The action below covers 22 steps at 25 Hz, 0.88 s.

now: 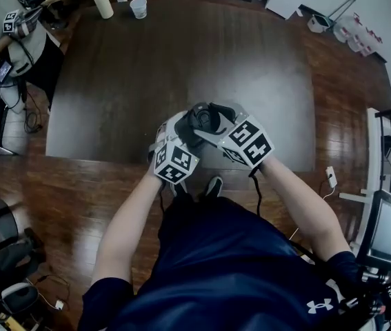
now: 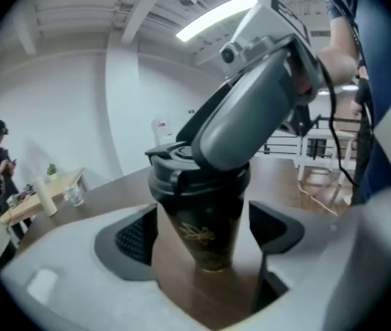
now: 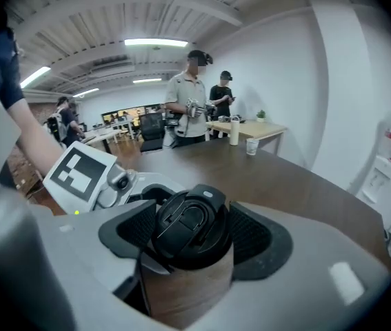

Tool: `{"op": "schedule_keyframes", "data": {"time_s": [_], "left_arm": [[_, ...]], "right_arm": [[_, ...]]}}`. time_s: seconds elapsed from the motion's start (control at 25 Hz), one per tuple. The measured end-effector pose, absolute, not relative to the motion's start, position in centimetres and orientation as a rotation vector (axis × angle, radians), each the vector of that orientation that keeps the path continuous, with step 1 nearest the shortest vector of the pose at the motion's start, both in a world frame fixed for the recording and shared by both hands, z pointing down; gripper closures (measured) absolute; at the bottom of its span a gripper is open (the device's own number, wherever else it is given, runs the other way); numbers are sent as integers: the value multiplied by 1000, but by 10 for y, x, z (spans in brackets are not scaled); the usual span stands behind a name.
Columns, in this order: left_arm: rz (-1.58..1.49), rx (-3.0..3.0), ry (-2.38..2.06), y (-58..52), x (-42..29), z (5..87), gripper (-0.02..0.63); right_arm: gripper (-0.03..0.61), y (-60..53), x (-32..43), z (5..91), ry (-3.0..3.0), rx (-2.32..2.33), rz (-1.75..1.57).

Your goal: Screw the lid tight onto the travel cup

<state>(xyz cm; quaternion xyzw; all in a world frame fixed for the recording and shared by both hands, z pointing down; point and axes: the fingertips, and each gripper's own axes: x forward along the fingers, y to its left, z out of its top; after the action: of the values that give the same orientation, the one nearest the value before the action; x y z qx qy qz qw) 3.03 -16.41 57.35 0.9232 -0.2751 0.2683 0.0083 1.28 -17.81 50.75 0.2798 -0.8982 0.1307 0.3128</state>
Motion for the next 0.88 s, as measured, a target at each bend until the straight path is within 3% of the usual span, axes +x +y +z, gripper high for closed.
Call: {"op": "schedule_keyframes", "data": {"time_s": [0.12, 0.24, 0.64, 0.76, 0.88], "left_arm": [[837, 2896, -725, -170, 35, 572, 200], [780, 2853, -791, -175, 36, 568, 250], [697, 2717, -1160, -163, 41, 567, 258], [697, 2720, -1133, -164, 41, 567, 258], [719, 2738, -1088, -166, 42, 569, 259]], "right_arm": [[239, -183, 13, 507, -2419, 547, 304], [241, -188, 17, 505, -2432, 547, 349], [241, -179, 32, 507, -2227, 1193, 521], [227, -181, 29, 504, -2243, 1079, 521], [204, -180, 16, 485, -2308, 709, 315]]}}
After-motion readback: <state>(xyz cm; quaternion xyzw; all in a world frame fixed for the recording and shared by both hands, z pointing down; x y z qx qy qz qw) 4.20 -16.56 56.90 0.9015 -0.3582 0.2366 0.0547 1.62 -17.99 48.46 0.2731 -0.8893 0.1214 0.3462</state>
